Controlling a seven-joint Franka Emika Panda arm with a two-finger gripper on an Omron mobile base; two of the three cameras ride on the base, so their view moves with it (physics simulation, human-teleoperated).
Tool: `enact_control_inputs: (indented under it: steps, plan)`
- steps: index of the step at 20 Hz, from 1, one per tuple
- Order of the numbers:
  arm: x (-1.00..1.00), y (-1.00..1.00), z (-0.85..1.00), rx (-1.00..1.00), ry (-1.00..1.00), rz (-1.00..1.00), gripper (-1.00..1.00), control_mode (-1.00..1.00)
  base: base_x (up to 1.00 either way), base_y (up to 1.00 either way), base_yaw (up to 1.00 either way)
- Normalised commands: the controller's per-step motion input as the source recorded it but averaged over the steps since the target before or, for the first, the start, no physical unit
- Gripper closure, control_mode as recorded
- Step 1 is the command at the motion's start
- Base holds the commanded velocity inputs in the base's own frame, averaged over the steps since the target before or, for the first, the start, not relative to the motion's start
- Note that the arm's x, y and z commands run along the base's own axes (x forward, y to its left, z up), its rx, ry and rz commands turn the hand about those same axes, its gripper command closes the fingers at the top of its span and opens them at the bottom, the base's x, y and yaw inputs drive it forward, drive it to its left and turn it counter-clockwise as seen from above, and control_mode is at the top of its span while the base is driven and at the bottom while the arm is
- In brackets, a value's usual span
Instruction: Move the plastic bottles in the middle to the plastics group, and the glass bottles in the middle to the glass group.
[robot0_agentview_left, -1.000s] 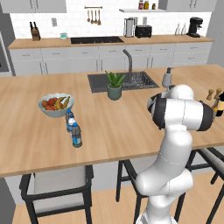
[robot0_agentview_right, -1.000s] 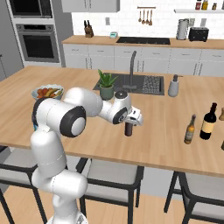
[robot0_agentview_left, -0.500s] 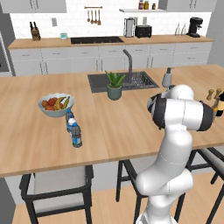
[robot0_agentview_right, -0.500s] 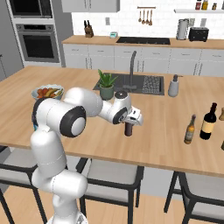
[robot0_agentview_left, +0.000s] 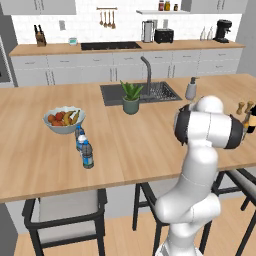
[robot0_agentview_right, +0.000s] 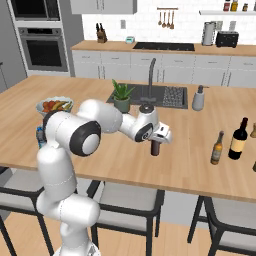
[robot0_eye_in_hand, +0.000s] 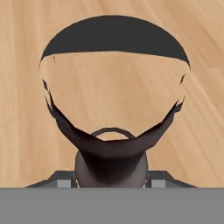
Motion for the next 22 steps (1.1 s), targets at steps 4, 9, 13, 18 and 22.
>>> enact_control_inputs:
  steps: [4,9,13,18,22]
  plan:
    - [0.00,-0.98,0.32,0.08,0.00,-0.12,1.00,-1.00,0.00,0.00,0.00]
    - [0.00,-1.00,0.16,0.10,0.00,-0.13,1.00,-1.00,0.00,0.00,0.00]
    - [0.00,-0.92,0.00,0.06,0.00,-0.15,1.00,-1.00,0.00,0.00,0.00]
    - [-0.14,-0.69,-0.04,0.01,0.00,-0.10,1.00,-1.00,0.00,0.00,0.00]
    - [0.00,-0.46,-0.01,0.00,0.00,-0.01,1.00,-1.00,0.00,0.00,0.00]
